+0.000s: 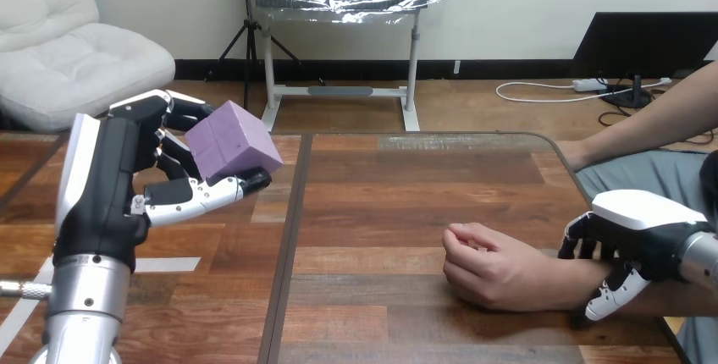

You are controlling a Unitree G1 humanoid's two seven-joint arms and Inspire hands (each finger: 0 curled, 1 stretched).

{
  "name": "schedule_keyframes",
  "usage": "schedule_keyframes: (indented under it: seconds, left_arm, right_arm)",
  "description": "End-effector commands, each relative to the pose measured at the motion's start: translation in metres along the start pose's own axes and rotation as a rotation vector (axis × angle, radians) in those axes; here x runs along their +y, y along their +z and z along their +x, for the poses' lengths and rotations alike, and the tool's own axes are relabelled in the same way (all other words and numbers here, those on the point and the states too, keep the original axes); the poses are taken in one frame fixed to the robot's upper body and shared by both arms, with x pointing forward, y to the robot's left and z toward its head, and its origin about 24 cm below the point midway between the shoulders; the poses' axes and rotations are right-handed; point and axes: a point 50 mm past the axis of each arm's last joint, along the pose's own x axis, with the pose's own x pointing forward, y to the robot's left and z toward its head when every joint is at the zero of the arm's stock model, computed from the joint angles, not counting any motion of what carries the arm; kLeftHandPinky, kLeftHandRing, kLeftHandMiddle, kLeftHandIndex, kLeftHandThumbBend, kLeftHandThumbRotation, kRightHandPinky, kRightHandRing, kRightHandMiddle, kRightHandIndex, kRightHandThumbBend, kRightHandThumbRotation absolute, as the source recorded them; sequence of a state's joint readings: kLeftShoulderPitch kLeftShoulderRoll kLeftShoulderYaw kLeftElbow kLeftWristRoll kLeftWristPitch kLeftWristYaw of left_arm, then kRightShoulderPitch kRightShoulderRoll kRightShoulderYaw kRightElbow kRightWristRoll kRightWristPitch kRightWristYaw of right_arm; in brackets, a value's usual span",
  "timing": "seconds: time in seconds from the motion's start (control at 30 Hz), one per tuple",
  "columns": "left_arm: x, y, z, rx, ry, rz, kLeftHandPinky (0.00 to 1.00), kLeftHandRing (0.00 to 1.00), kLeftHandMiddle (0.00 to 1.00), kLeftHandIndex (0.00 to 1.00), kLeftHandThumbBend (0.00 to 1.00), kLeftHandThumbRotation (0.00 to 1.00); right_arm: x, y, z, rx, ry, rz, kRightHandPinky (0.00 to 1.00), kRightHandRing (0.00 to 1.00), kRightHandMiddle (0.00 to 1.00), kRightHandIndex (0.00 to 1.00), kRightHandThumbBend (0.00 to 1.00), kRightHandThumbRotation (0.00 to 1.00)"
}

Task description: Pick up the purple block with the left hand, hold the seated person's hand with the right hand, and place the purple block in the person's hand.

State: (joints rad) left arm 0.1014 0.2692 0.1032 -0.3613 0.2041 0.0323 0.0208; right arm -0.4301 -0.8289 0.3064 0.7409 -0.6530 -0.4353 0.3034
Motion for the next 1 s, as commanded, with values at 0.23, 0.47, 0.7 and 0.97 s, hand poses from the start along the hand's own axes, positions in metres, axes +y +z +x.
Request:
schedule_keyframes:
  seconds: [0.23,0.47,0.7,0.97]
  left_arm:
    - [0.0062,0.0142,0.0082,-0.082,0.03,-0.008,0.25,0.31,0.37,0.41,0.55,0.0]
    - [0.0059,0.0149,0.0085,-0.085,0.029,-0.003,0.25,0.31,0.37,0.41,0.55,0.0]
    - [0.0061,0.0148,0.0089,-0.085,0.029,-0.005,0.25,0.31,0.37,0.41,0.55,0.0]
    - [0.0062,0.0138,0.0104,-0.091,0.028,-0.02,0.25,0.32,0.37,0.41,0.55,0.0]
  right_arm:
    - [0.0418,-0.0063,0.0042,0.065,0.131,0.061,0.21,0.28,0.4,0.58,0.92,0.08]
    - [0.0431,-0.0049,0.0056,0.069,0.151,0.067,0.32,0.41,0.51,0.59,0.96,0.06]
    - [0.0428,-0.0029,0.0064,0.062,0.166,0.076,0.38,0.47,0.56,0.6,0.99,0.04]
    - [0.0421,-0.0012,0.0071,0.057,0.164,0.083,0.38,0.47,0.57,0.61,1.0,0.02]
